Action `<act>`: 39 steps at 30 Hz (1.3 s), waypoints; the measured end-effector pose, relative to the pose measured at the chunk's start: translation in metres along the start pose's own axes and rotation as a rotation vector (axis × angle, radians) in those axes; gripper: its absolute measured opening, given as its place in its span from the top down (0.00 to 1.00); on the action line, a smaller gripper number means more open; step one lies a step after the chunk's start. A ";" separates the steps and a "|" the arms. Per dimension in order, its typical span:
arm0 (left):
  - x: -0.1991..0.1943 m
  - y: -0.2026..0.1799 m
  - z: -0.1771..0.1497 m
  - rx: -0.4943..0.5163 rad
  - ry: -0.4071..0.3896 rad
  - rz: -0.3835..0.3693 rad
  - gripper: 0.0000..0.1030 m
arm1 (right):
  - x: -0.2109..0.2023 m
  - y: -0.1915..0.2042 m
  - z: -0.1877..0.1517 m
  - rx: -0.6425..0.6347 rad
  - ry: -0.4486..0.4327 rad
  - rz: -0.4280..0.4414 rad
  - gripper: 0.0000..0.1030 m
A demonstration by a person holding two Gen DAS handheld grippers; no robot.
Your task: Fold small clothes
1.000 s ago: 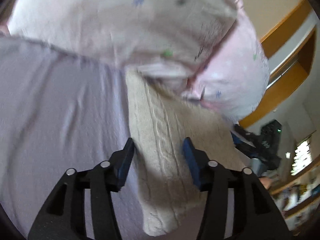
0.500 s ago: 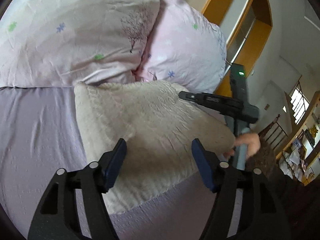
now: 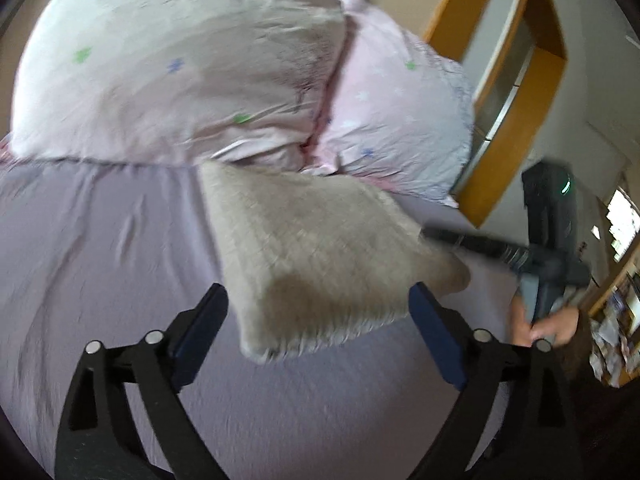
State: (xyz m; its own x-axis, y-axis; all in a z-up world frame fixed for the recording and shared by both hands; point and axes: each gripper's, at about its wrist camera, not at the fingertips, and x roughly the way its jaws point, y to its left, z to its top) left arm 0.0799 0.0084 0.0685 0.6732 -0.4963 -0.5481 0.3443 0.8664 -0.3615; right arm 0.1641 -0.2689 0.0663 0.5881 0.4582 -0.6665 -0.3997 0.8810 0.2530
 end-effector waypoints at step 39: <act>0.055 -0.013 -0.037 0.079 0.272 0.460 0.02 | 0.018 0.041 -0.072 0.067 0.126 -0.355 0.01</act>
State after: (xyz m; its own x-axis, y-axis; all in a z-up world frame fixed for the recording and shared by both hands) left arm 0.0884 -0.0320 0.0156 0.5760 -0.0515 -0.8158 0.1085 0.9940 0.0139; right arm 0.1080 -0.2333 0.0142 0.5890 0.1090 -0.8007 -0.1378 0.9899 0.0334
